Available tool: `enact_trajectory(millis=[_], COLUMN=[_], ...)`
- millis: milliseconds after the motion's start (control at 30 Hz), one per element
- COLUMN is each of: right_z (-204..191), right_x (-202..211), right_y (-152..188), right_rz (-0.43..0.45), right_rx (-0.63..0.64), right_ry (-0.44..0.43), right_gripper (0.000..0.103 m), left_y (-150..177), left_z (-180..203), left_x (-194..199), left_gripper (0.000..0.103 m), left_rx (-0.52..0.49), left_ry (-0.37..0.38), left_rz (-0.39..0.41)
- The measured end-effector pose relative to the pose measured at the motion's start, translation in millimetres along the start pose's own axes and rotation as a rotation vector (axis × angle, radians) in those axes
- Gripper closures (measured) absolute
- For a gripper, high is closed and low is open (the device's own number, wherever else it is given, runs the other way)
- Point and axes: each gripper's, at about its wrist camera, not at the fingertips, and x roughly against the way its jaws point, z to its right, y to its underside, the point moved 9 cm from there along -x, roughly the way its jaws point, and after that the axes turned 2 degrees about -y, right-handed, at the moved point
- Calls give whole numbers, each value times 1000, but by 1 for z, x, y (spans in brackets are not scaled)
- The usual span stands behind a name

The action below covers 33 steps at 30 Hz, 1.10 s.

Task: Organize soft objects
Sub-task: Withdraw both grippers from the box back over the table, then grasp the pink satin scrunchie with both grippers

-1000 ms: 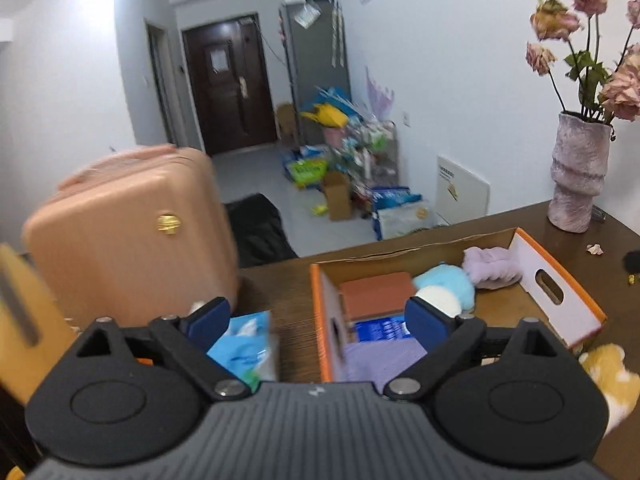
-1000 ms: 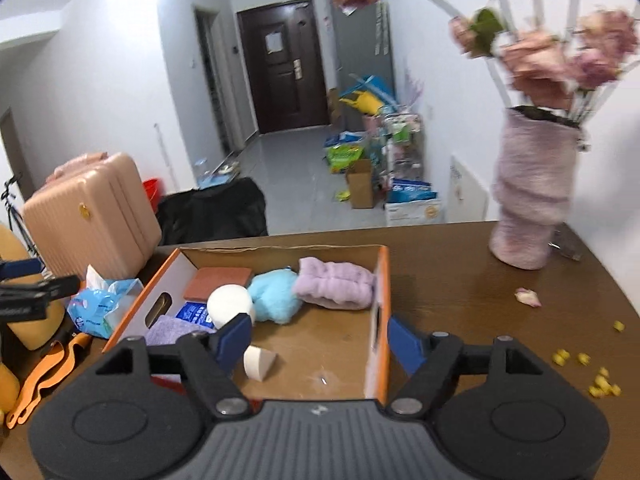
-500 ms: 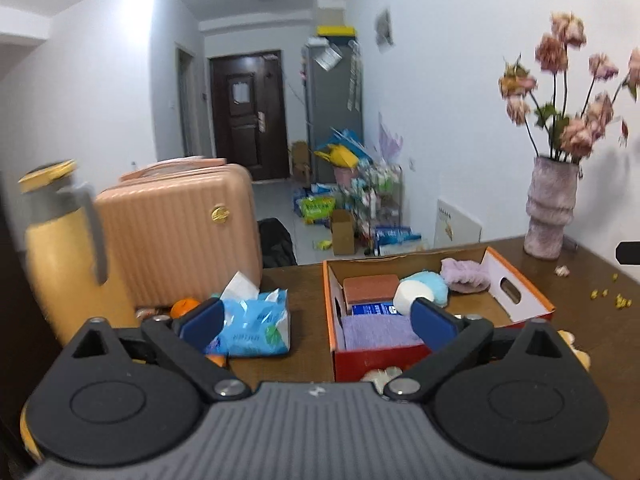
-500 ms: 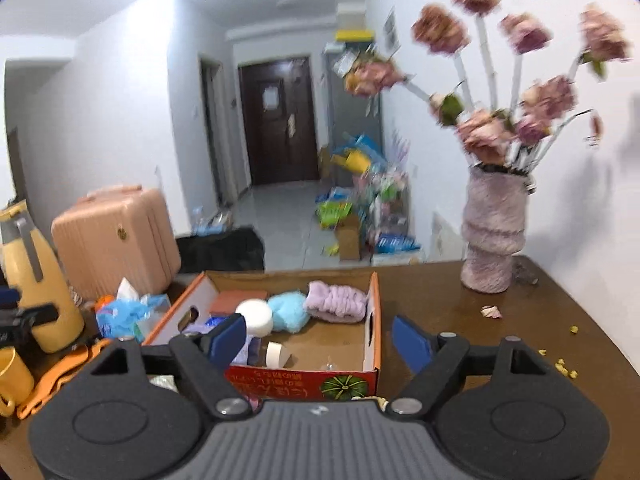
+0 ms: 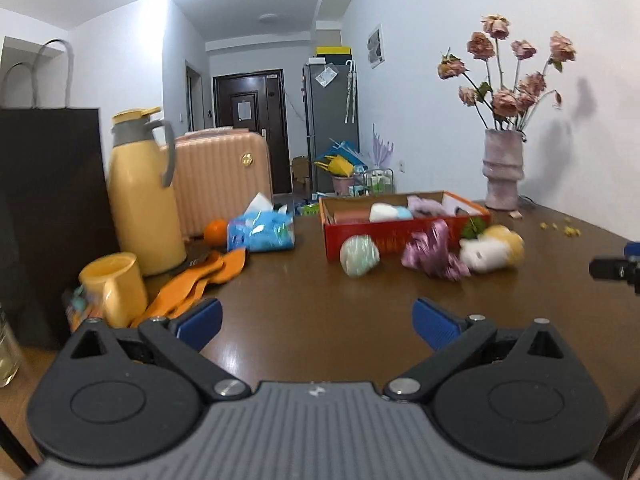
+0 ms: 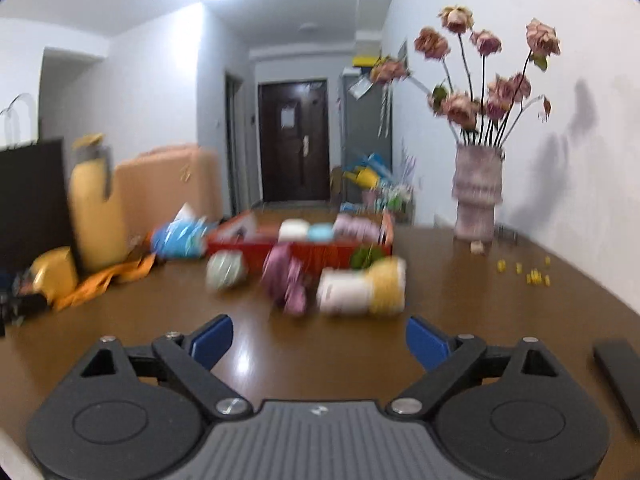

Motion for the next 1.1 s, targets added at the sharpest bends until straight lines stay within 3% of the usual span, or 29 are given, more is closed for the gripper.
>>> enact_trajectory(millis=[200,433,600,833,1000,1100], right_z=[-27,-37,-39,-32,-28,-23], right_x=[63,64,54,23,-19,-55], right_y=[40,39,45,36,17,-5], right_rz=[8,22,7,-8,-47,-63], right_rx=[-3,12,-6,-24,-17,-28], right_ry=[-47,-53,-60,-60,-77,-105], right_gripper=[0,0,0,4,16,17], left_y=[39,36,39,27,9,-10], left_z=[-16,-31,-30,-24,1,18], left_x=[41,43,36,-1,-36,-64], left_gripper=[0,0,0,0,0,0], left_rx=[78,152,99,101,60,14], left_ry=[-16,-16,-41,-10,69,96], left_rz=[-58,-48,-55,-91,-106,-93])
